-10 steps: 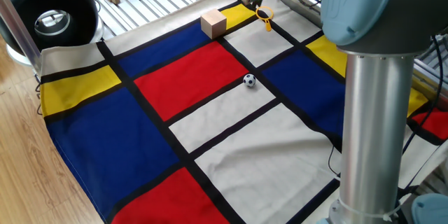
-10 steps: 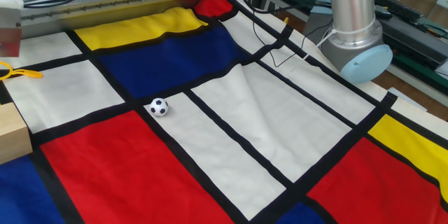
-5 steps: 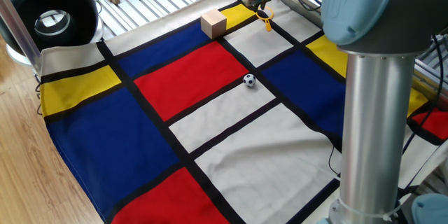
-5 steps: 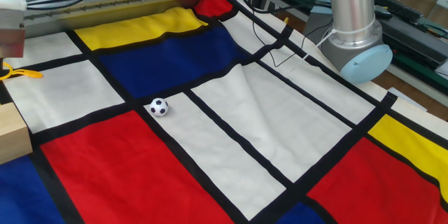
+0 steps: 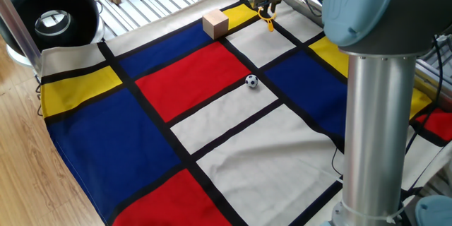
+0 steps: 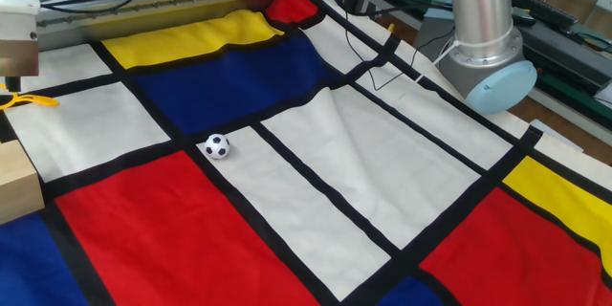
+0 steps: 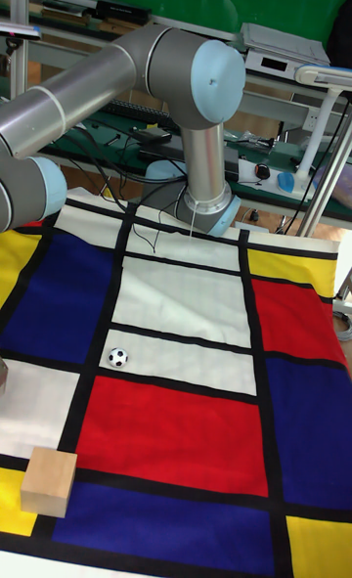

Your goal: Attach the bubble ring to the ball

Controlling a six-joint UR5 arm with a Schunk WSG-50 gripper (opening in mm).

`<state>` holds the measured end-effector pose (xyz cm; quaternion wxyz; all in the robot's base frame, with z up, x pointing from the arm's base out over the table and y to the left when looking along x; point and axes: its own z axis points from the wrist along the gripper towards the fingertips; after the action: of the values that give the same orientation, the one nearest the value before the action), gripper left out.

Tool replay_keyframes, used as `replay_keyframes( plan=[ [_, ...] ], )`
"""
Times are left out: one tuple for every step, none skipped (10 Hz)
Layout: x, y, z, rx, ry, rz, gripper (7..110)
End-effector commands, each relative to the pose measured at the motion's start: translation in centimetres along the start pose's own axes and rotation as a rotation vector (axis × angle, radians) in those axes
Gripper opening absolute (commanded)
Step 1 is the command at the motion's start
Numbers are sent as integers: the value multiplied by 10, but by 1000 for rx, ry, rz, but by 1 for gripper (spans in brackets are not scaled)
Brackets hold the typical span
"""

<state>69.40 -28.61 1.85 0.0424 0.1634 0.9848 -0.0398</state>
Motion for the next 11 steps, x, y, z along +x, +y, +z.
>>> replay_keyframes(
  plan=[
    [-1, 6, -1, -31, -1, 67, 22],
    [0, 19, 1, -82, 8, 108, 22],
    [-6, 18, 10, -76, -1, 111, 22],
    [-10, 15, 18, -68, -16, 104, 22],
    [-9, 13, 18, -63, -15, 100, 22],
    [-5, 8, 19, -48, -6, 96, 22],
    [0, 4, 17, -36, 4, 95, 22],
    [10, -5, 15, -4, 36, 76, 22],
    [14, -5, 15, -4, 48, 70, 22],
    [11, -7, 14, 2, 35, 55, 22],
    [5, -10, 13, 14, 10, 25, 22]
  ],
)
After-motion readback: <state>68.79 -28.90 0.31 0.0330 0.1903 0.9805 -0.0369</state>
